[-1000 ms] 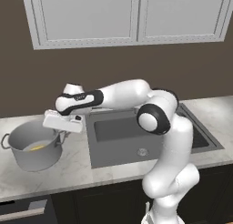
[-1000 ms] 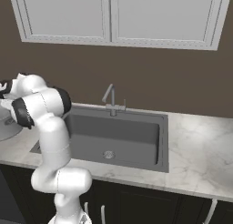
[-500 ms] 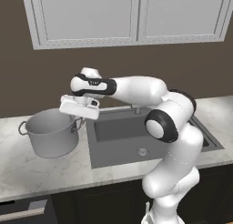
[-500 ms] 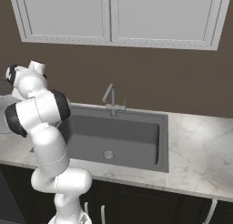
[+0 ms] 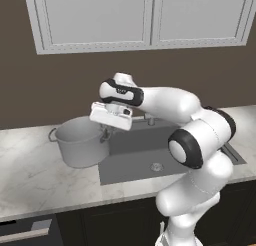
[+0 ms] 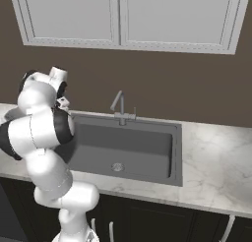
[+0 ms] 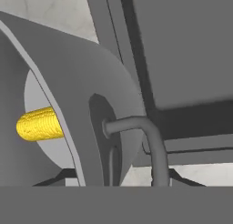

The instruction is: Dump the corn from the pot into the sink. Then turn on the water and wash the corn. Then turn off the water and put the corn back in the pot.

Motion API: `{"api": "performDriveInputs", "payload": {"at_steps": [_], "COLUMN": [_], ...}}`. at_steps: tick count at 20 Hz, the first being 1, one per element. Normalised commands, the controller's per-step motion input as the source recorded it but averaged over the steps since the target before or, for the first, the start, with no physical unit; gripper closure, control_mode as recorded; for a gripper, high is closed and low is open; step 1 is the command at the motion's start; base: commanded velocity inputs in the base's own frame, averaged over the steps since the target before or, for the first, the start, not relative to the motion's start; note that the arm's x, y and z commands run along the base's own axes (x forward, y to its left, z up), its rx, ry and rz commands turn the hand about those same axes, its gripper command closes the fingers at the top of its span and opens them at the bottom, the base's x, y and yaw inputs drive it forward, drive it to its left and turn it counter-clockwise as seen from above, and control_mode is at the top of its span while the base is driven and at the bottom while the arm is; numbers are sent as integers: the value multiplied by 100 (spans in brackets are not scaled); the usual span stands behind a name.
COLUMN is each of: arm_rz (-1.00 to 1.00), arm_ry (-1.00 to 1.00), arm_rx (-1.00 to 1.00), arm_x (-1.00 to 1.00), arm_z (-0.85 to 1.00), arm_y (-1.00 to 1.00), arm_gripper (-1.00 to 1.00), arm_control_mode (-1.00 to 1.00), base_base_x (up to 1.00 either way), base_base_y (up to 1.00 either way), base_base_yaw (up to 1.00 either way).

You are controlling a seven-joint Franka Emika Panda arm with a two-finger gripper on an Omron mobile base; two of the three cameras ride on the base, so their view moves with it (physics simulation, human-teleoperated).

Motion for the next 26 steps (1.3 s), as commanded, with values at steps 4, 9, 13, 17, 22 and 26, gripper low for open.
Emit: {"api": "performDriveInputs", "payload": {"at_steps": [4,9,13,17,22,26], "arm_rz": [-22,-21,-39,-42,-37,-24], "arm_ry": [0,0,0,1,11,3], "arm_rx": [1,10,10,22,25,22], "arm_x": [-1,0,0,0,12,16], "arm_z": [9,8,0,20,36,6], "arm_y": [-77,-81,-57,-33,-13,0], "arm_gripper": [100,100,100,100,100,100], "arm_control_mode": [-100,-100,-100,-100,-100,-100], "base_base_x": [0,0,0,0,0,0], "base_base_y": [0,0,0,0,0,0], "base_base_yaw": [0,0,0,0,0,0]}}
